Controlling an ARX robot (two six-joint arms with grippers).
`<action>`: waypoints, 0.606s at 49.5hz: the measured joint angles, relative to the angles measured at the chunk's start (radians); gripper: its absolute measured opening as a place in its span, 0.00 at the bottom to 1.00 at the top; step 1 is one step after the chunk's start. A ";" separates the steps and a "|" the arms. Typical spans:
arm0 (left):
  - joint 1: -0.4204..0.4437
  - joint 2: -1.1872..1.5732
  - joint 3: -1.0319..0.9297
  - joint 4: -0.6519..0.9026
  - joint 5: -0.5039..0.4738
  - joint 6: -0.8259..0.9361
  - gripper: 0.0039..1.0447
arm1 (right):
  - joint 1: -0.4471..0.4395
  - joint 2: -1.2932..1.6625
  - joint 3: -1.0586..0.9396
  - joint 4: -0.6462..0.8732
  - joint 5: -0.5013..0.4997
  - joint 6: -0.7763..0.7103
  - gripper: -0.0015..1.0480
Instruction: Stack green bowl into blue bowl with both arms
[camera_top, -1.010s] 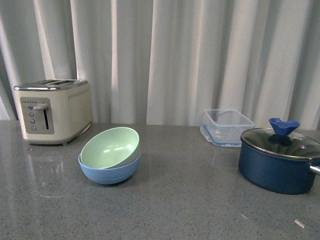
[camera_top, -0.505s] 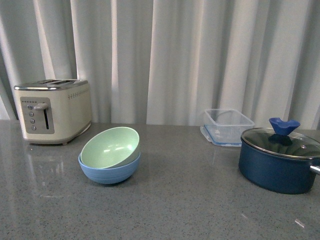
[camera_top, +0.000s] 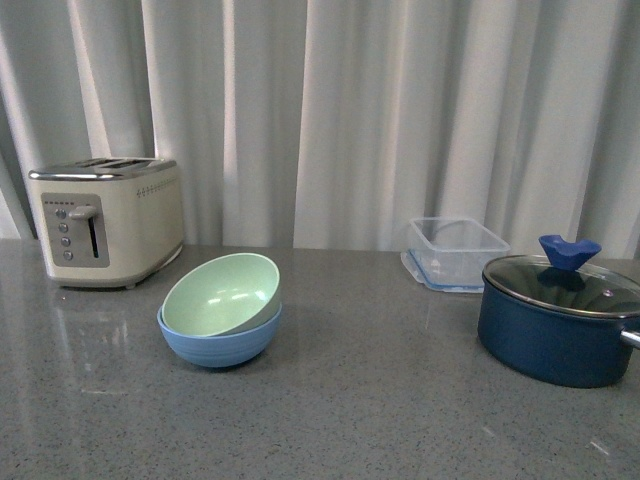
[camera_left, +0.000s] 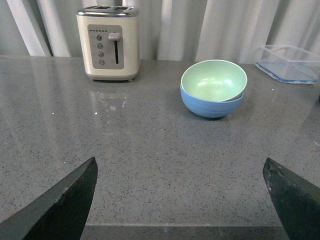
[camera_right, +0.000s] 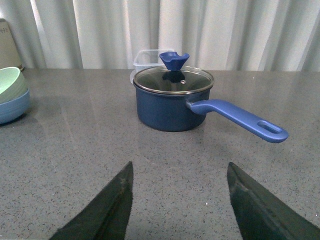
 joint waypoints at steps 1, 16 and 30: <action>0.000 0.000 0.000 0.000 0.000 0.000 0.94 | 0.000 0.000 0.000 0.000 0.000 0.000 0.62; 0.000 0.000 0.000 0.000 0.000 0.000 0.94 | 0.000 0.000 0.000 0.000 0.000 0.000 0.90; 0.000 0.000 0.000 0.000 0.000 0.000 0.94 | 0.000 0.000 0.000 0.000 0.000 0.000 0.90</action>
